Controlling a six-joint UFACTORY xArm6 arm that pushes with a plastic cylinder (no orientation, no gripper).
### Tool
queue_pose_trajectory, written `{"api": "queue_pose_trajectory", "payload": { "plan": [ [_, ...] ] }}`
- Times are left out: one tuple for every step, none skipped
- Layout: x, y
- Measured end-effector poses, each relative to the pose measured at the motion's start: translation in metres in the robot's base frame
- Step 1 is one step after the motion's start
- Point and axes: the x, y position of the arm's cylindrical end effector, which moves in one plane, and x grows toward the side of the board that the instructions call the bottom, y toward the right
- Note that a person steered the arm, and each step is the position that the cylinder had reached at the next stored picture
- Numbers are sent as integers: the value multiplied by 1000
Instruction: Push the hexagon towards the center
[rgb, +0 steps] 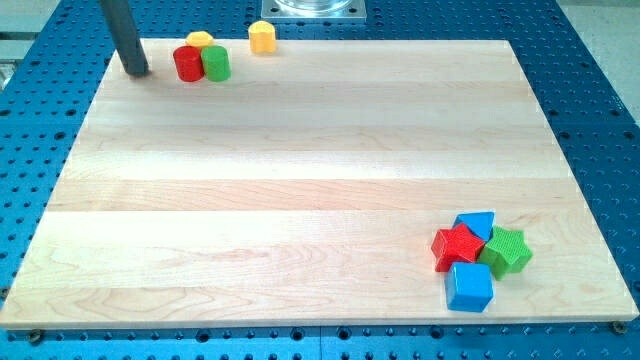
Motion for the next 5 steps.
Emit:
{"api": "queue_pose_trajectory", "payload": {
  "plan": [
    [-39, 37],
    [-37, 120],
    [28, 145],
    [114, 149],
    [77, 142]
  ]
}}
